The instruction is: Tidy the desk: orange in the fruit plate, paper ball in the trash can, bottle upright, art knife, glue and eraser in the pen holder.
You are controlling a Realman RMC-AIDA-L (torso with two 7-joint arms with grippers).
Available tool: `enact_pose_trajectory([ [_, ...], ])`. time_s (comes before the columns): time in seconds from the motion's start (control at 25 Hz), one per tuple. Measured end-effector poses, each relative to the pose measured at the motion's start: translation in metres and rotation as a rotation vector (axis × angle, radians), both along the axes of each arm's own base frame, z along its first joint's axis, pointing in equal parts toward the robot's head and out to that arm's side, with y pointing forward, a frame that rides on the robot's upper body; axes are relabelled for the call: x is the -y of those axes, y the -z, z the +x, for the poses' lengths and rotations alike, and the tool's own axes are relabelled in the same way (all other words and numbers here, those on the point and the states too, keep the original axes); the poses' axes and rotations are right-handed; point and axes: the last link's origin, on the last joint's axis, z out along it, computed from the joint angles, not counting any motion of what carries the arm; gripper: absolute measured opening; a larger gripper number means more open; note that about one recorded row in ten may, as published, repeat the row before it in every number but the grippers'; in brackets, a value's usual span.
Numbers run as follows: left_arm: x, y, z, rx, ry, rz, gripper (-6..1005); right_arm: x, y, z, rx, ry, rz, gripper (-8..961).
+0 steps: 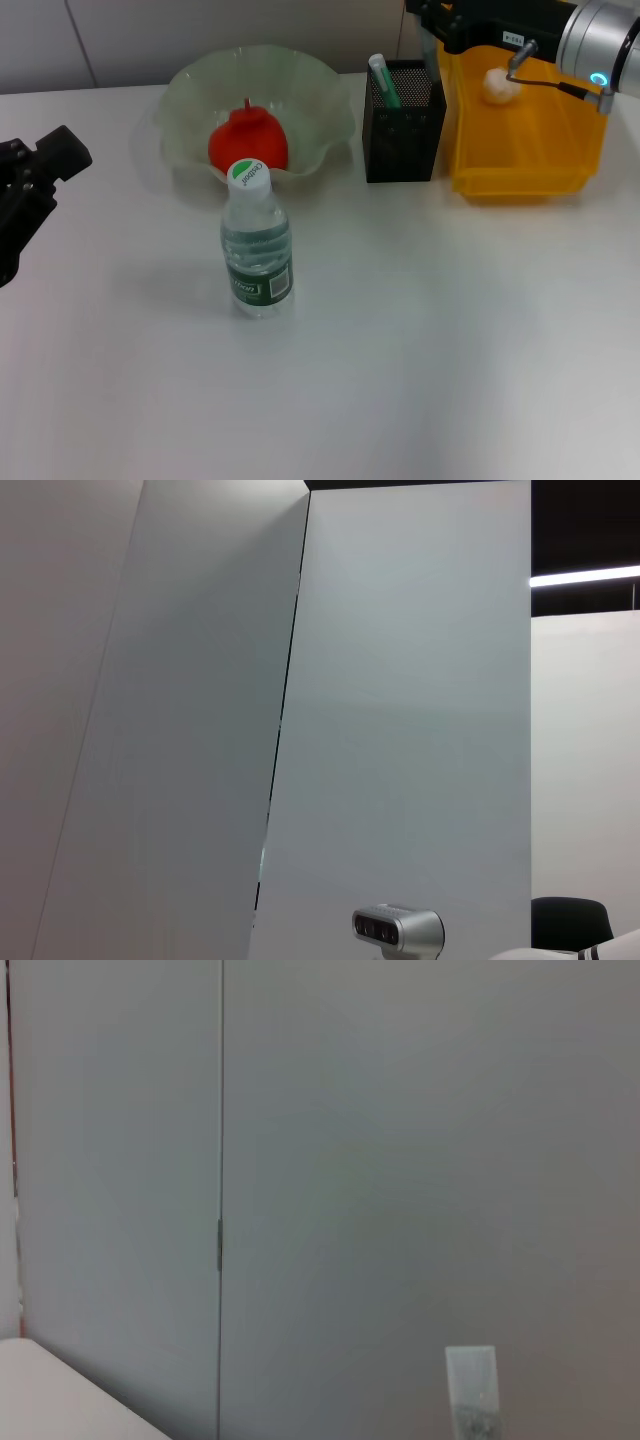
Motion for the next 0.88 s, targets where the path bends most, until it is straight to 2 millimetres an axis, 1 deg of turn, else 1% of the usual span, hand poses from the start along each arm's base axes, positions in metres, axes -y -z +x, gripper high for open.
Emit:
enact_pose_trajectory([
  [0.16,0.0,0.001,0.0,0.0,0.0,-0.003,19,-0.002,0.0,-0.002,-0.007,0.005,-0.001,161],
  [0.28,0.001,0.001,0.0,-0.001,0.003,-0.006,19,-0.007,0.0,-0.006,-0.001,0.012,0.005,161],
  [0.32,0.001,0.001,0.001,0.0,0.005,-0.007,19,-0.012,-0.003,-0.011,0.007,0.007,0.015,162],
  [0.52,0.002,0.001,0.002,0.004,0.019,-0.012,19,-0.022,-0.012,-0.021,0.006,-0.005,0.035,163],
  [0.72,0.006,0.001,0.001,0.012,0.026,-0.016,20,-0.026,-0.013,-0.024,-0.002,0.003,0.027,164],
  [0.88,0.008,0.0,0.0,0.014,0.021,-0.016,20,-0.024,-0.01,-0.025,-0.008,0.003,0.02,165],
])
